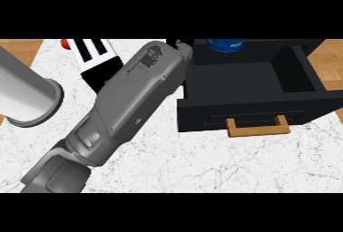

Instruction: Pick up the can, place it into the drawer and close the drawer

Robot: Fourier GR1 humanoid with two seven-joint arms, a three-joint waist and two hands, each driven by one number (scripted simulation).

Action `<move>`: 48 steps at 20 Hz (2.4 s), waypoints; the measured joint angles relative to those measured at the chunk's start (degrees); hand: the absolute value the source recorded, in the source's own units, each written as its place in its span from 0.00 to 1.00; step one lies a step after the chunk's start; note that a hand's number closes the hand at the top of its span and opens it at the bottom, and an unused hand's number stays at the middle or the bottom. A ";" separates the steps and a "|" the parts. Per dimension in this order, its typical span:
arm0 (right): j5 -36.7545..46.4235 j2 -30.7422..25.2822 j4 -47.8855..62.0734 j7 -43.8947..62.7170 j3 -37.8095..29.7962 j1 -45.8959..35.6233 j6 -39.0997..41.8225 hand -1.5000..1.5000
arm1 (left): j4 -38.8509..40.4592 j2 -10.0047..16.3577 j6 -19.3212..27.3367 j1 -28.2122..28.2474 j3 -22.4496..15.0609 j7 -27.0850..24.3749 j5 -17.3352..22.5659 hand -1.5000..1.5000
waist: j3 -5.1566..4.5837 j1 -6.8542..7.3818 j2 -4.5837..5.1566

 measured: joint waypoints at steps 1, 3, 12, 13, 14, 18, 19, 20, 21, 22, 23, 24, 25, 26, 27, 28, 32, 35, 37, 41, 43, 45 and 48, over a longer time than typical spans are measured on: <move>0.32 -0.08 0.49 -0.07 0.13 -0.68 -0.17 0.00 | 1.14 0.00 0.36 -0.91 -0.50 -0.15 0.76 1.00 | 0.00 -0.08 0.05; 0.41 0.01 0.85 -0.16 0.13 -0.89 -0.01 0.00 | 2.63 0.00 1.38 -1.96 -1.82 -0.59 2.71 1.00 | 0.01 -0.40 0.10; -0.29 -1.05 0.13 1.91 0.30 -2.42 -0.93 0.00 | 6.98 0.00 3.38 -3.16 -9.20 -2.33 9.26 0.00 | 0.03 -1.08 0.28; -0.14 -0.90 0.52 1.36 0.28 -2.19 -0.20 0.00 | 6.79 0.01 4.07 -2.70 -10.44 -2.54 9.87 0.00 | 0.04 -1.26 0.27; -0.56 -1.17 0.56 1.41 -0.12 -2.02 -0.05 0.00 | 7.09 0.00 4.60 -2.69 -11.35 -2.49 10.30 0.00 | 0.05 -1.33 0.26; -0.91 -1.21 -0.18 2.13 0.03 -2.12 -0.23 0.00 | 8.38 0.01 6.59 -2.37 -13.62 -3.56 12.43 0.00 | 0.05 -1.90 0.41; -0.77 -0.78 -0.33 1.85 0.05 -1.75 0.09 0.00 | 8.74 0.01 7.04 -2.31 -14.02 -3.93 12.91 0.00 | 0.05 -2.02 0.44; -1.04 -0.91 -0.63 2.21 -0.12 -1.66 -0.12 0.00 | 9.22 0.01 7.35 -2.65 -14.31 -3.96 13.33 0.00 | 0.05 -2.05 0.46; -0.82 -0.47 -0.89 2.19 0.38 -1.57 -0.20 0.00 | 9.26 0.00 7.84 -2.61 -14.84 -4.22 13.76 0.00 | 0.04 -2.03 0.45; -0.94 -0.73 -0.88 2.33 0.20 -1.72 -0.32 0.00 | 9.55 0.01 8.01 -2.86 -15.13 -4.21 14.25 0.00 | 0.04 -2.02 0.46; -1.08 -0.97 -0.64 2.43 0.10 -1.80 -0.22 0.00 | 10.15 0.01 8.01 -3.03 -15.08 -4.59 14.68 0.00 | 0.04 -2.04 0.51; -0.61 -1.06 -0.13 2.37 0.36 -2.27 -0.14 0.00 | 9.58 0.01 8.72 -2.76 -15.72 -4.89 15.33 0.00 | 0.04 -2.06 0.53; -0.59 -1.24 -0.06 2.28 0.23 -2.41 -0.01 0.00 | 9.61 0.01 8.91 -2.61 -16.05 -5.24 15.88 0.00 | 0.05 -2.11 0.55; -0.89 -1.11 -0.57 2.30 0.12 -2.20 0.00 0.00 | 9.91 0.01 9.19 -2.91 -16.16 -5.50 16.27 0.00 | 0.05 -2.13 0.54; -0.53 -1.05 -0.35 2.11 0.25 -2.61 -0.03 0.00 | 9.99 0.01 9.43 -3.09 -16.43 -5.79 16.69 0.00 | 0.05 -2.09 0.55; -0.42 -1.00 -0.67 2.44 0.41 -2.87 -0.43 0.00 | 10.09 0.01 9.28 -2.79 -16.77 -6.30 17.09 0.00 | 0.05 -2.05 0.58; -1.11 -1.96 -0.81 2.75 -0.19 -3.42 -0.59 0.00 | 10.11 0.00 9.96 -2.90 -17.42 -7.77 18.98 0.00 | 0.04 -2.21 0.56; 1.15 -3.08 -1.43 0.02 -1.11 -4.69 0.32 0.00 | 10.17 0.01 10.05 -3.06 -17.27 -8.88 20.07 0.00 | 0.03 -1.97 0.59; 3.68 -4.44 -1.75 -2.10 -1.48 -5.55 1.60 0.00 | 9.81 0.00 9.61 -3.11 -17.01 -9.63 20.69 0.00 | 0.01 -1.60 0.61; 9.49 -5.53 -2.70 -5.73 0.13 -8.15 3.40 0.00 | 9.30 0.00 9.29 -3.18 -16.92 -11.72 21.94 0.00 | 0.02 -1.06 0.68; 13.29 -5.20 -3.50 -7.61 1.49 -9.27 3.87 0.00 | 8.80 0.00 9.45 -3.28 -16.97 -12.75 22.46 0.00 | 0.01 -0.68 0.62; 16.93 -5.58 -4.61 -8.23 3.01 -10.80 3.81 0.00 | 9.14 0.01 8.96 -3.42 -16.83 -13.88 22.63 0.00 | -0.01 -0.17 0.60; 24.83 -5.52 -5.49 -9.67 5.95 -13.12 3.51 0.00 | 7.99 0.00 10.07 -3.83 -17.08 -14.53 23.36 0.00 | -0.02 0.63 0.46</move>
